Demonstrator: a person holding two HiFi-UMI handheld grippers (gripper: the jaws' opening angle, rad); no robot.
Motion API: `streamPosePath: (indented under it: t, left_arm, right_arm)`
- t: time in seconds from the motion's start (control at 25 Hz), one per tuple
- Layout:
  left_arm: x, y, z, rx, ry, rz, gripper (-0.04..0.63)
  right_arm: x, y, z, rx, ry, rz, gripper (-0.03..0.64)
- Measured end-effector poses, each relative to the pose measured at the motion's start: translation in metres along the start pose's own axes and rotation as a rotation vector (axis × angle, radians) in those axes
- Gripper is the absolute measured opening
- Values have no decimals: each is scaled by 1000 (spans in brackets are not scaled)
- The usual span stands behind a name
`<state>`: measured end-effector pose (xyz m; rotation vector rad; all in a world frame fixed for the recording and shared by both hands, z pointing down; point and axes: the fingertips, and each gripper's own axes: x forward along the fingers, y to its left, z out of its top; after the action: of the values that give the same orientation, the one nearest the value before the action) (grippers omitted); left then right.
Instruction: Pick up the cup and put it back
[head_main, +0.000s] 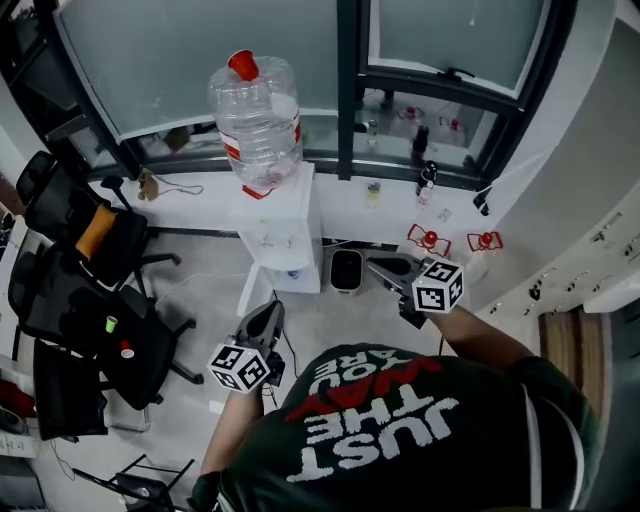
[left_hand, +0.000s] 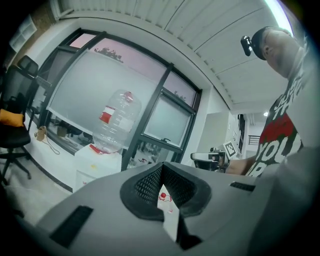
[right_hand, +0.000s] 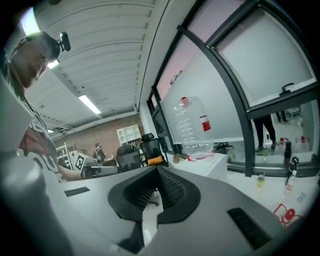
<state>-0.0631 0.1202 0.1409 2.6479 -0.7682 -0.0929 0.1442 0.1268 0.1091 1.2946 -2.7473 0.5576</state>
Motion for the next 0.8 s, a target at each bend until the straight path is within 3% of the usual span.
streamPosePath:
  t: [0.2,0.44,0.6,0.8]
  left_arm:
    - [-2,75,25,-1,-31,15,2]
    - [4,113,30,-19,-60,47,2]
    - [16,128,25,-26,-65,120,2]
    - [51,134,7,-6,-79,260,2]
  right_arm:
    - [84,3,19,-39,45,30,32]
    - [134,-9,30,-70,105,81,32]
    - [149,-33,35,-82,129,130,32]
    - [153,-74,34,-150,170,278,32]
